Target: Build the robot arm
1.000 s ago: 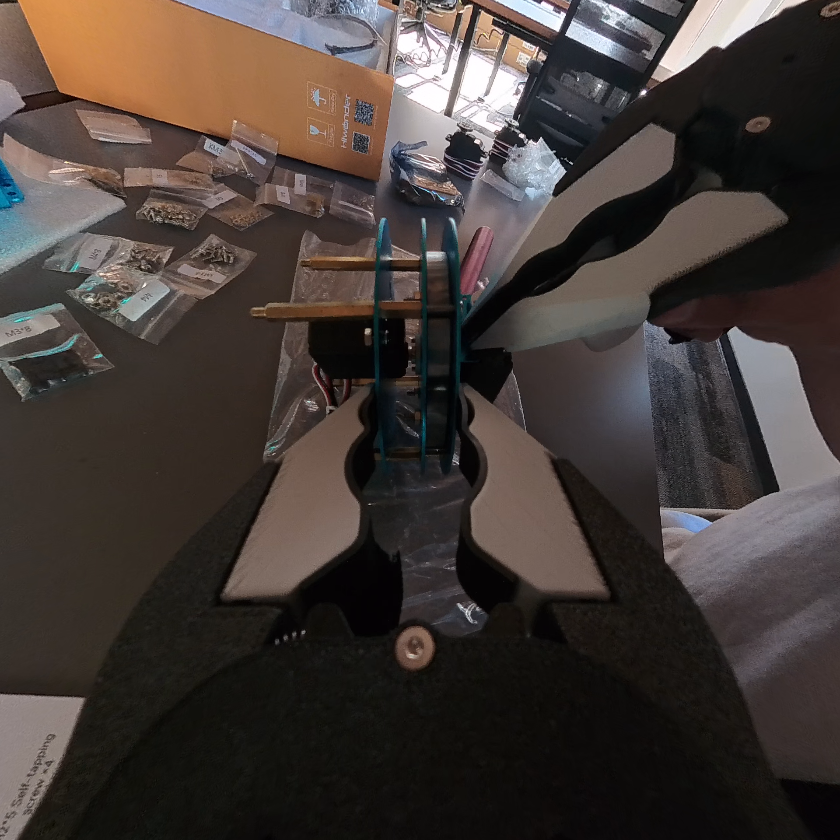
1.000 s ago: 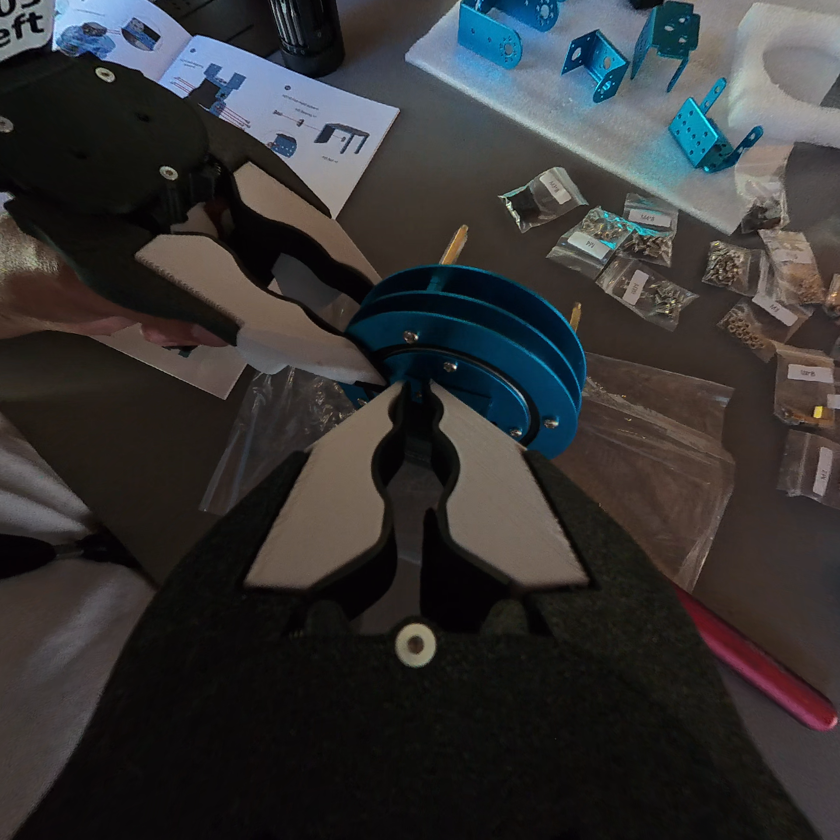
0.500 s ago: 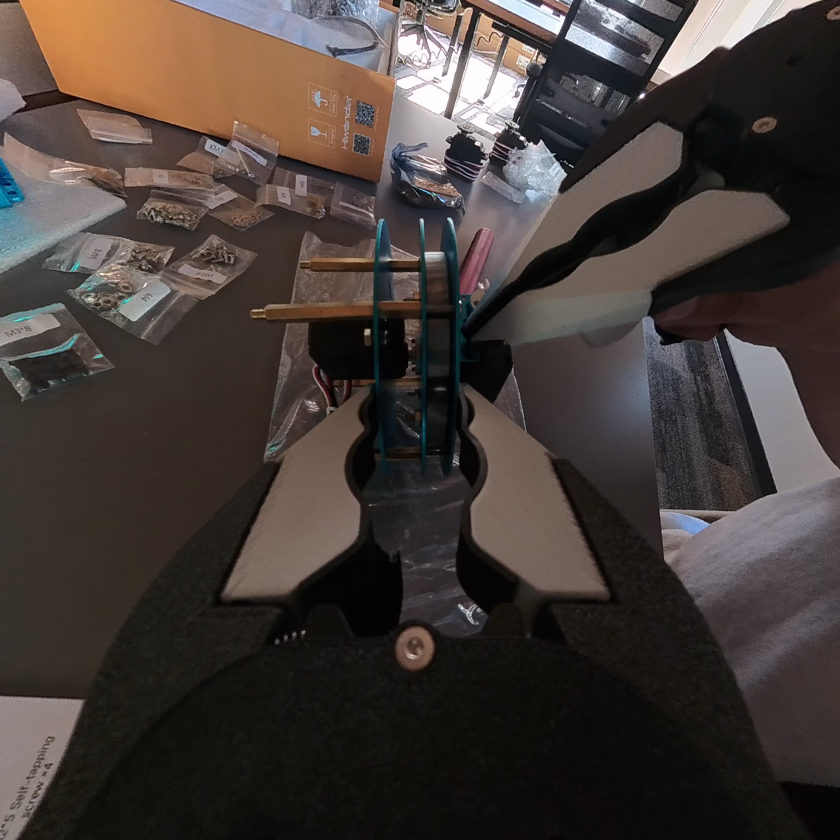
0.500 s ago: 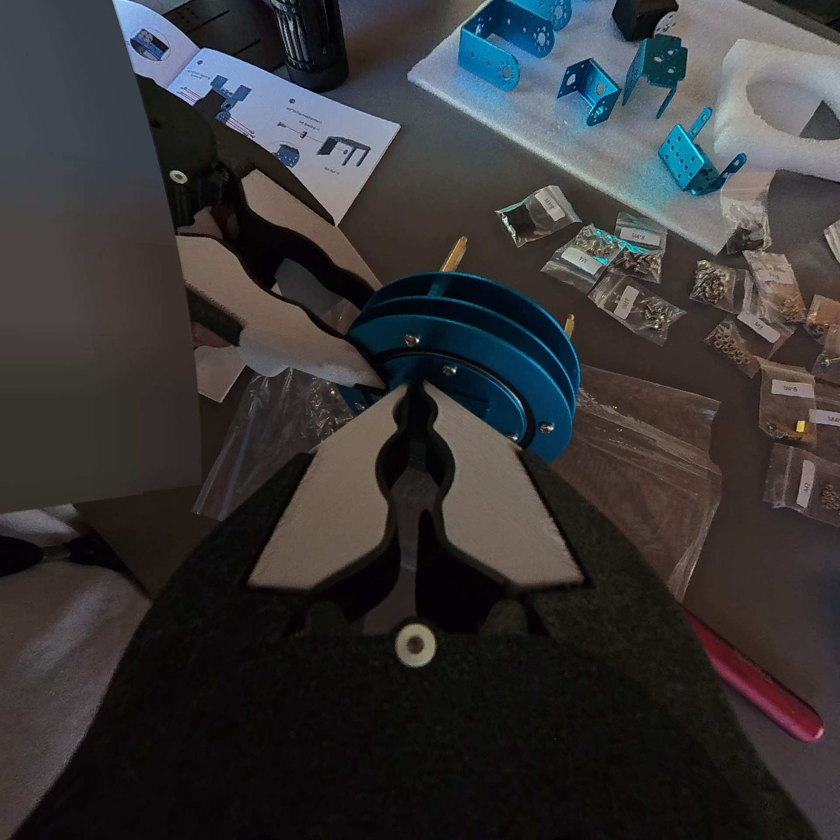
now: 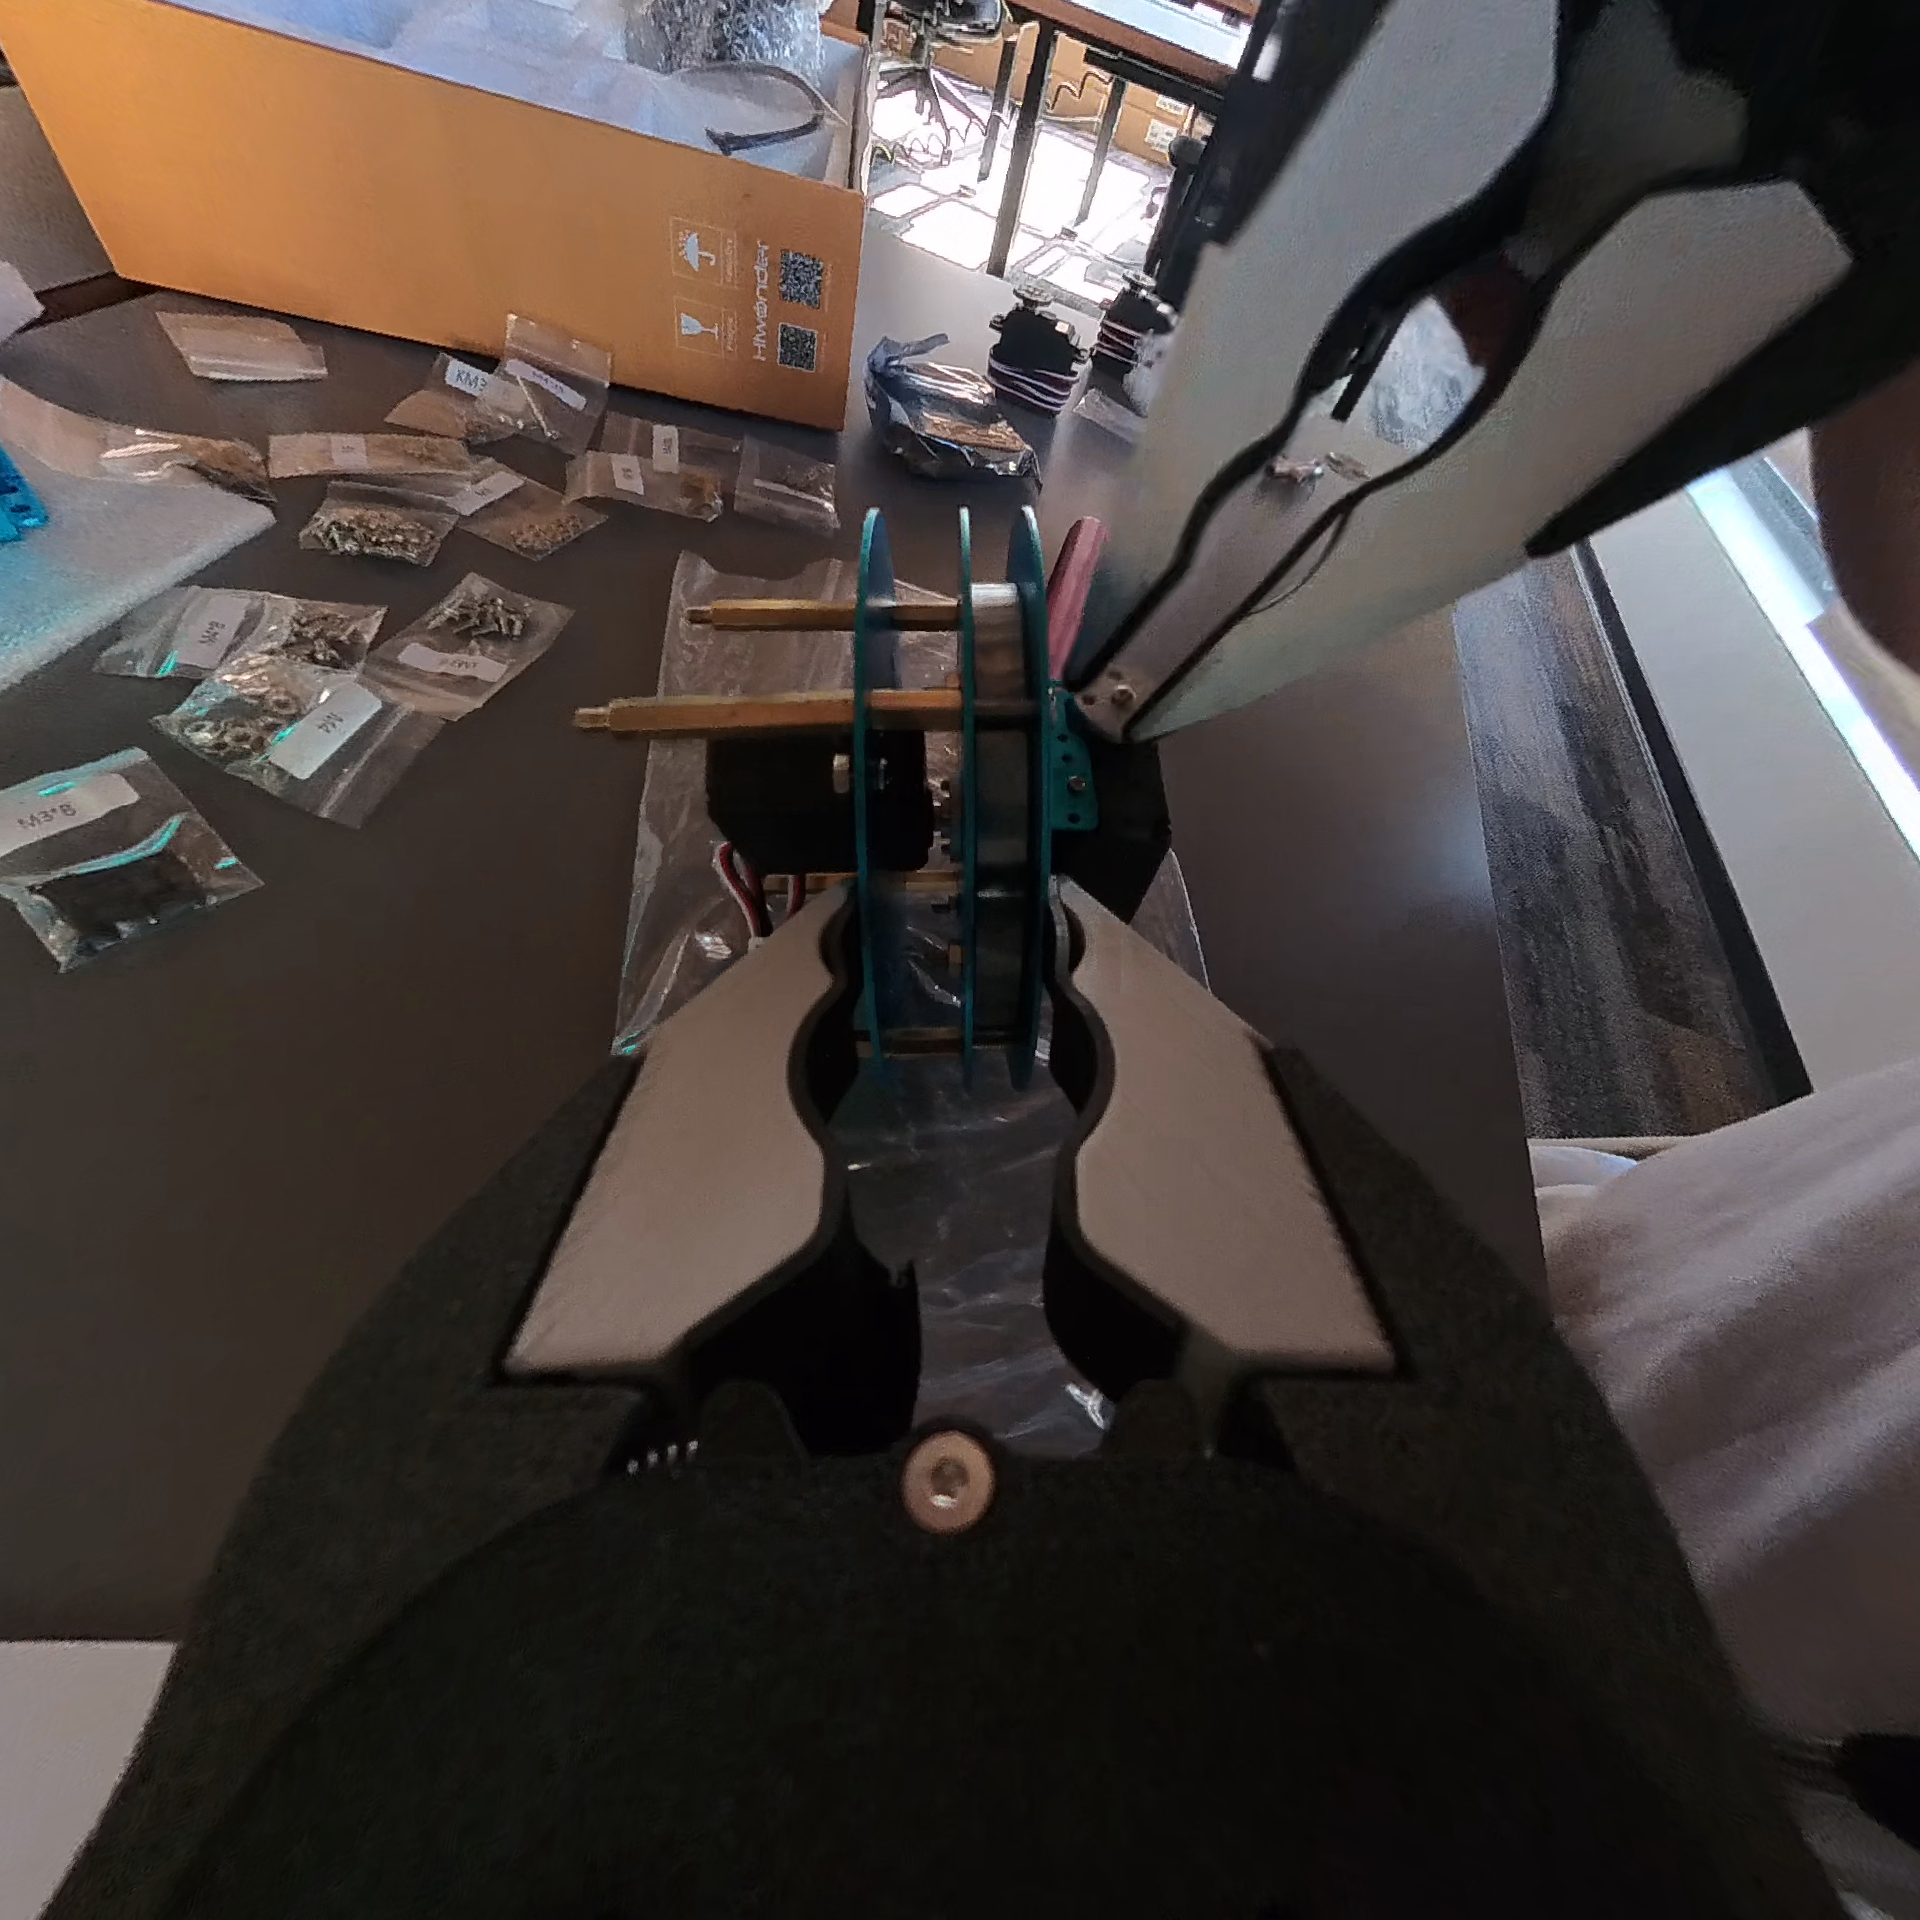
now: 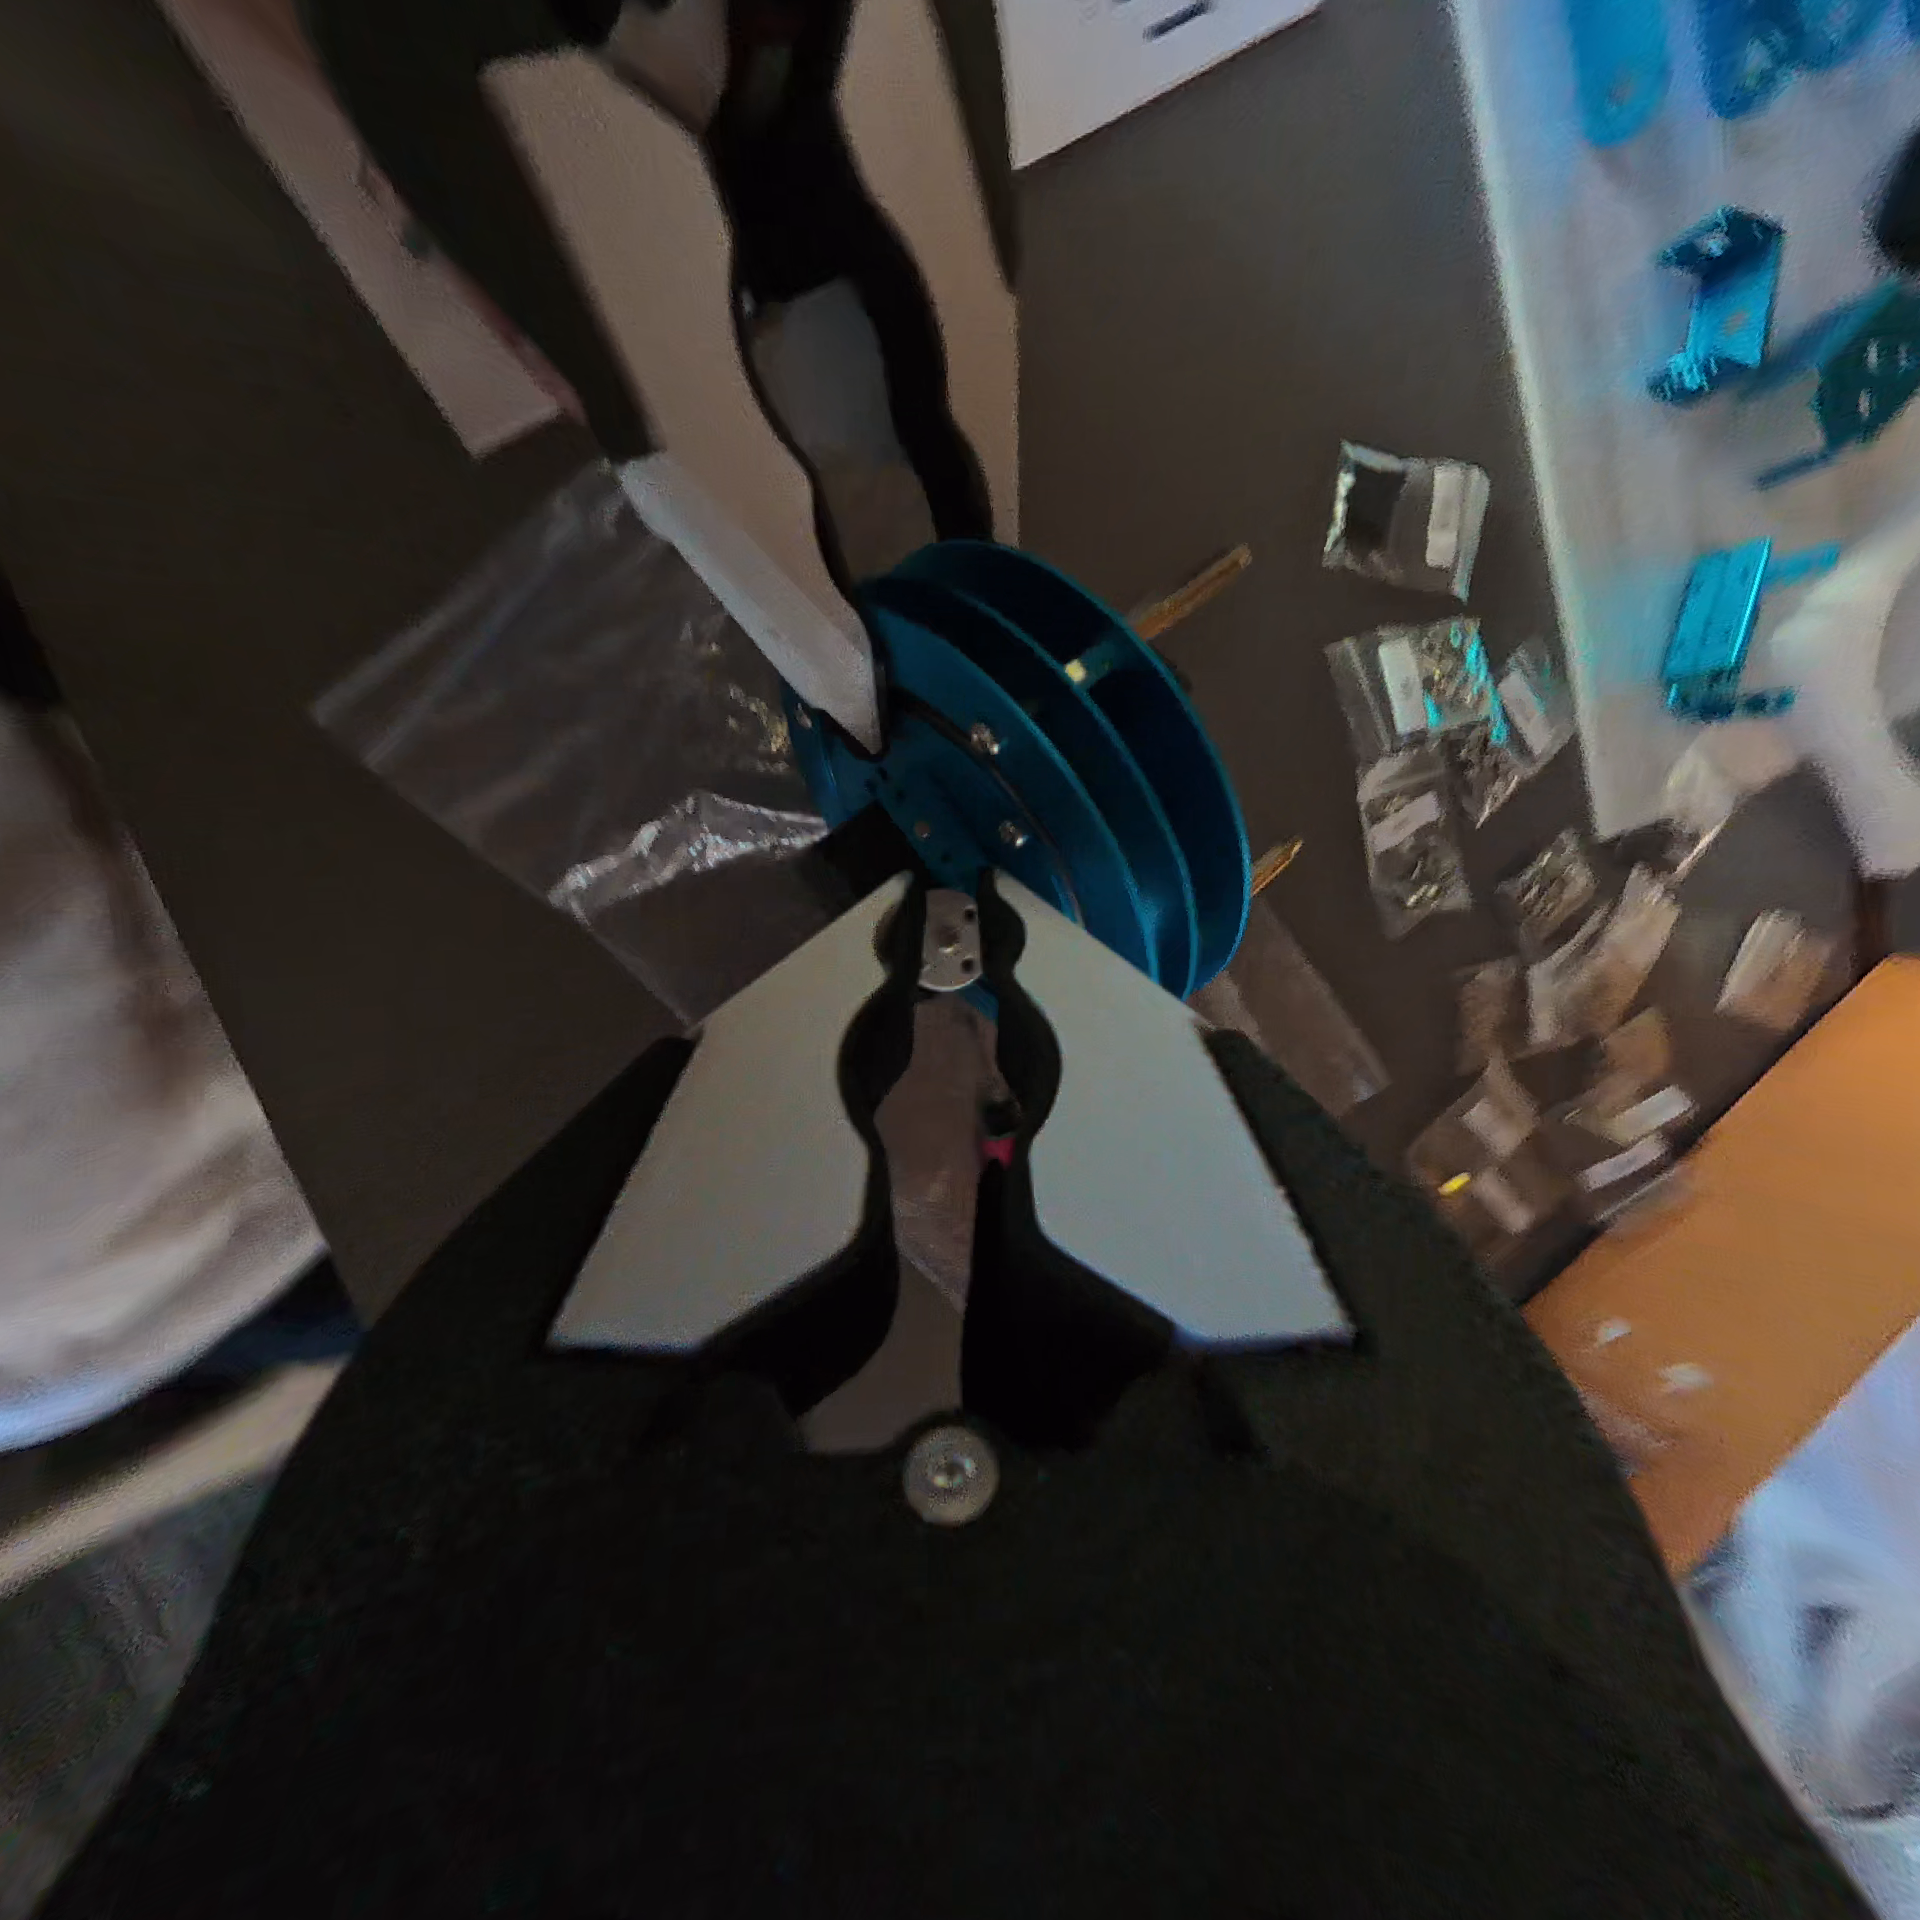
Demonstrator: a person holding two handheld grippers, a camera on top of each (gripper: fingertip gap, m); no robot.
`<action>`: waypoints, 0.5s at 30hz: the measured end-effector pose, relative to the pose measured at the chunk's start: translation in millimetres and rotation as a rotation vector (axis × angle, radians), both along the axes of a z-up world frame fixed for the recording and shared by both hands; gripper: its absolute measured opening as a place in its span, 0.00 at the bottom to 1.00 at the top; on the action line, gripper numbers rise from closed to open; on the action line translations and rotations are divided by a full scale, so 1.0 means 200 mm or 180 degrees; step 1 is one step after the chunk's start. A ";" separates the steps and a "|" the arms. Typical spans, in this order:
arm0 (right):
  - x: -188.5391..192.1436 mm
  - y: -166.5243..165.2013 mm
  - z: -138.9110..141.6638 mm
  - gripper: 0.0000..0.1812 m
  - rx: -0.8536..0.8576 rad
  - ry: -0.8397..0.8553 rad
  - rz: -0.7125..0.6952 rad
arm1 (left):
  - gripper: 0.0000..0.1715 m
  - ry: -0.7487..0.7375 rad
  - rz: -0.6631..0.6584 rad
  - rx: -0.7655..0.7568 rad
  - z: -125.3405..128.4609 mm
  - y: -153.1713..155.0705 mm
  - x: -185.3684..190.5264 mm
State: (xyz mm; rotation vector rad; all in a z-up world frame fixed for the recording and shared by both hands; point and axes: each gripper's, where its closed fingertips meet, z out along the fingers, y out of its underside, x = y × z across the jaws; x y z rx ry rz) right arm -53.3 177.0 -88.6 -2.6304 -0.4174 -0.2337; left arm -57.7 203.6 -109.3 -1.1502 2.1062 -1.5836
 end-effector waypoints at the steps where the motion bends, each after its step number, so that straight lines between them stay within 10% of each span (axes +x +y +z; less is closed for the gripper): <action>1: -0.01 0.01 0.00 0.04 -0.0126 -0.0036 0.0270 | 0.18 -0.0012 -0.0003 -0.0003 0.00 0.00 0.00; 6: -0.05 0.02 -0.02 0.08 -0.0603 -0.0212 0.1126 | 0.18 -0.0011 -0.0012 -0.0053 0.01 0.00 0.02; 15: -0.09 -0.07 -0.05 0.14 -0.0944 -0.0323 0.1316 | 0.18 -0.0034 -0.0050 -0.0033 0.01 0.00 0.02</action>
